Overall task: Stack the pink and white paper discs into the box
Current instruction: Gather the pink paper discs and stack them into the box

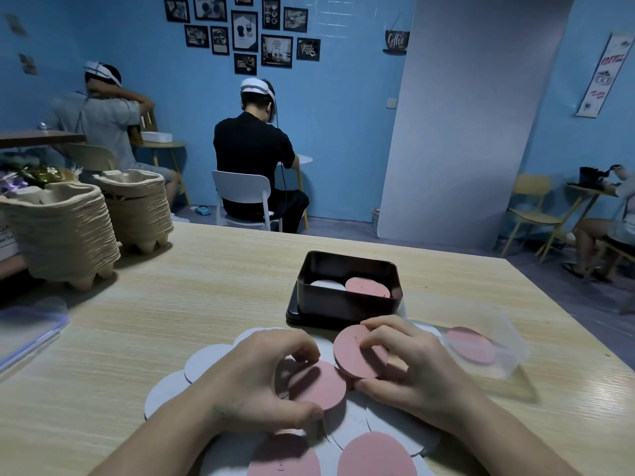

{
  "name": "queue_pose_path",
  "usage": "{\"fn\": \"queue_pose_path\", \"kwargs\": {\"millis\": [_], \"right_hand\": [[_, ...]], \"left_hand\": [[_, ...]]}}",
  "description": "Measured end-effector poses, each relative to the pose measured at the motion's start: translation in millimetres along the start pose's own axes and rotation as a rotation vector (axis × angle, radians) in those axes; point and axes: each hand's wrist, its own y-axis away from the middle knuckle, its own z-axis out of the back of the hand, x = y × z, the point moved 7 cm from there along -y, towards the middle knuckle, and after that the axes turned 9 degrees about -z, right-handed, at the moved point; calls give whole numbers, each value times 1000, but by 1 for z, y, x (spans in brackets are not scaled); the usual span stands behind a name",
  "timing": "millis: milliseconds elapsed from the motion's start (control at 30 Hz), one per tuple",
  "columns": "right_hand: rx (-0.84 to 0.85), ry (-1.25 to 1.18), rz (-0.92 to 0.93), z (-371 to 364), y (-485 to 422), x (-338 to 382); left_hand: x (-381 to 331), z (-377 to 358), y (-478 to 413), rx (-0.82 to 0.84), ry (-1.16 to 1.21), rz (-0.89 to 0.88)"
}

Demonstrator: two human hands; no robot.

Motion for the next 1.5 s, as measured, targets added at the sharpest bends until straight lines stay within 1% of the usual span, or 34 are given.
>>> {"fn": "queue_pose_path", "kwargs": {"millis": [100, 200, 267, 433, 567, 700, 800, 967, 1067, 1233, 1500], "right_hand": [[29, -41, -43, -5, -1, -5], [51, -26, -48, -8, -1, -8], [61, -9, -25, -8, -1, -4], [63, 4, 74, -8, -2, 11], [89, 19, 112, -13, 0, 17], [121, 40, 135, -17, -1, 21], [106, 31, 148, -15, 0, 26], [42, 14, 143, -10, 1, 21], [13, -9, 141, -6, 0, 19], [10, -20, 140, -8, -1, 18], [13, -33, 146, -9, -2, 19]], "left_hand": [[-1, 8, 2, -73, 39, -30], [-5, 14, 1, -166, -10, -78], [-8, 13, -2, -188, -51, -108], [-10, 6, -6, -190, -141, -141], [-12, 3, -7, -198, -177, -158], [-18, 0, -10, -221, -201, -213], [-18, -3, -11, -224, -194, -223], [-6, -2, -5, -210, -158, -171], [-2, 0, -5, -253, -128, -181], [-9, -4, -8, -289, -127, -230], [-4, -7, -10, -264, -93, -193]]}}
